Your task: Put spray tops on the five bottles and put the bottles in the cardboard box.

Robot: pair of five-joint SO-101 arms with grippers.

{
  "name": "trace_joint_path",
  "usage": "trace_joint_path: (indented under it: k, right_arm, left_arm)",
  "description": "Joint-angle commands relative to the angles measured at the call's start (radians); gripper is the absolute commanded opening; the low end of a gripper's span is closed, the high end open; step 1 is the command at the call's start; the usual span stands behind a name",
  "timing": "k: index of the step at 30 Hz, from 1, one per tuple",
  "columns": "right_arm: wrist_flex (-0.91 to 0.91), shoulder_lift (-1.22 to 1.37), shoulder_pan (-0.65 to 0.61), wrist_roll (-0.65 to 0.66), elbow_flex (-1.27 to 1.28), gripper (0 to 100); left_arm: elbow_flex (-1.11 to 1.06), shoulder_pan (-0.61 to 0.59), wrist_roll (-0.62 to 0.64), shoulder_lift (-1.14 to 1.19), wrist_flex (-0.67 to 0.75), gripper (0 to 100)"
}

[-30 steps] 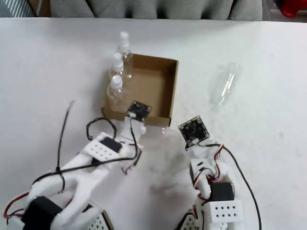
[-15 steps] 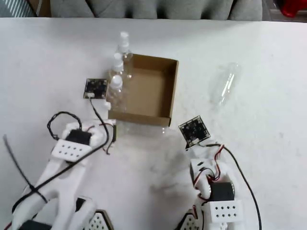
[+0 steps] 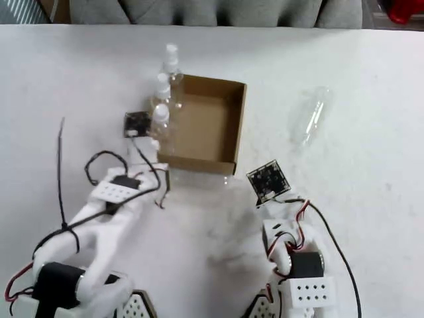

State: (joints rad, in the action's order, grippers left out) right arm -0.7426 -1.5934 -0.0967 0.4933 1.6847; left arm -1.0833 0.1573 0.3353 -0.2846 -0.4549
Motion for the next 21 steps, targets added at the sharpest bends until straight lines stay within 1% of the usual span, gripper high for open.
trace_joint_path:
  k: [1, 6, 12, 21]
  right_arm:
    - [-0.008, -0.007, 0.007, 0.011, 0.011, 1.6]
    - [-0.002, -0.008, 0.039, 0.011, 0.011, 1.7]
    - [-0.002, -0.010, 0.042, 0.011, 0.011, 1.7]
    - [0.024, -0.010, 0.073, 0.005, 0.011, 1.7]
  left_arm:
    - [0.034, 0.119, 0.011, 0.001, 0.032, 2]
    - [0.031, 0.213, 0.011, 0.001, 0.034, 2]
    - [0.028, 0.295, 0.006, 0.002, 0.061, 2]
    - [0.028, 0.504, 0.003, 0.002, 0.061, 2]
